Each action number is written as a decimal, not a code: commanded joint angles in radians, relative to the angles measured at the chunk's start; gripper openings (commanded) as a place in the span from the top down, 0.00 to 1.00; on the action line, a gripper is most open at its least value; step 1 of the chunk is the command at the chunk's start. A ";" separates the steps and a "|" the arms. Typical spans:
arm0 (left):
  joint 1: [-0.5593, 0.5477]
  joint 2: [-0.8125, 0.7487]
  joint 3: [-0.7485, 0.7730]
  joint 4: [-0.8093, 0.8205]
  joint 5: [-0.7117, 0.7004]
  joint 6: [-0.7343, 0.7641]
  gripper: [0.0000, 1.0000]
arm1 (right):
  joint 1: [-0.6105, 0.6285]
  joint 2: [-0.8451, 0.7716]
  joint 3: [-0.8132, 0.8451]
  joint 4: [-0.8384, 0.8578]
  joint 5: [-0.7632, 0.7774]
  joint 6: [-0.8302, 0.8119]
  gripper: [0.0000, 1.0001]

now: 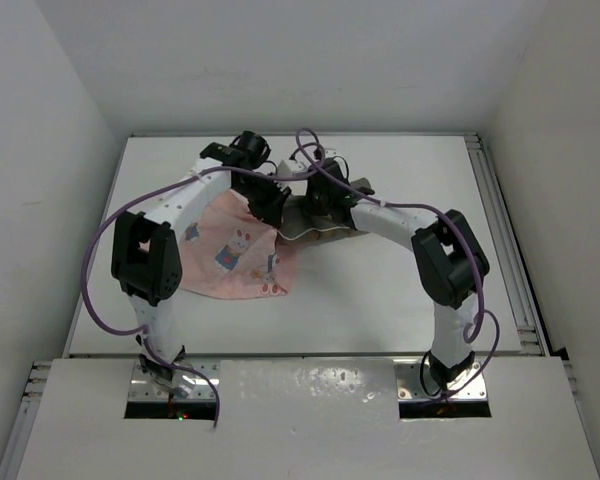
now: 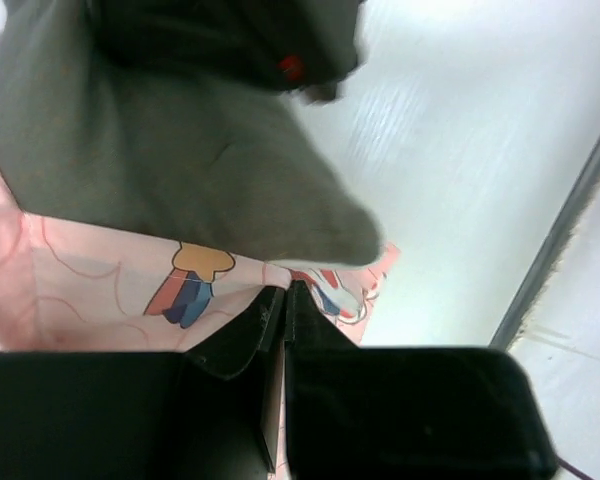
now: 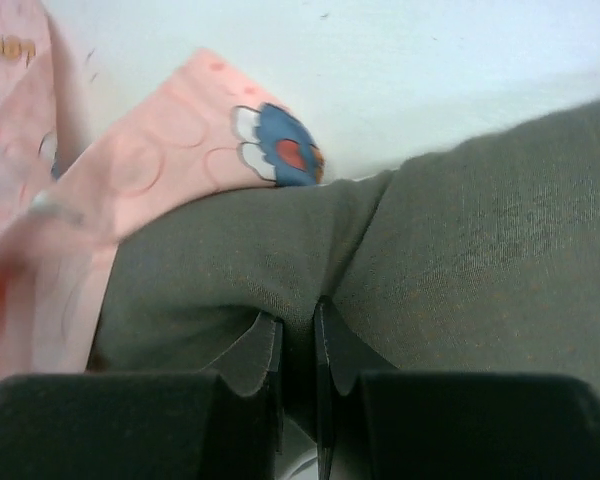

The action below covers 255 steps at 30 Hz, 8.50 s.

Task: Put the pillow into the pillowcase

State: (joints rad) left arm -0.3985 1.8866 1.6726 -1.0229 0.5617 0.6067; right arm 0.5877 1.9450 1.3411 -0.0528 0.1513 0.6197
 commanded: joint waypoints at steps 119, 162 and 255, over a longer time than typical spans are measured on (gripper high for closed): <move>-0.048 0.322 0.369 0.250 -0.341 -0.320 1.00 | -0.092 -0.158 -0.378 0.211 -0.403 -0.061 1.00; -0.077 0.204 0.380 0.138 -0.317 -0.252 1.00 | -0.058 -0.333 -0.364 0.303 -0.365 -0.037 1.00; -0.003 -0.135 -0.157 0.229 -0.012 -0.017 0.61 | -0.019 -0.172 -0.421 0.452 -0.384 0.097 1.00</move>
State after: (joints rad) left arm -0.4381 1.8256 1.4937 -0.8795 0.6067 0.6674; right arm 0.5652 1.7851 0.9108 0.3004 -0.1963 0.6758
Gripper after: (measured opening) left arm 0.389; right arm 0.125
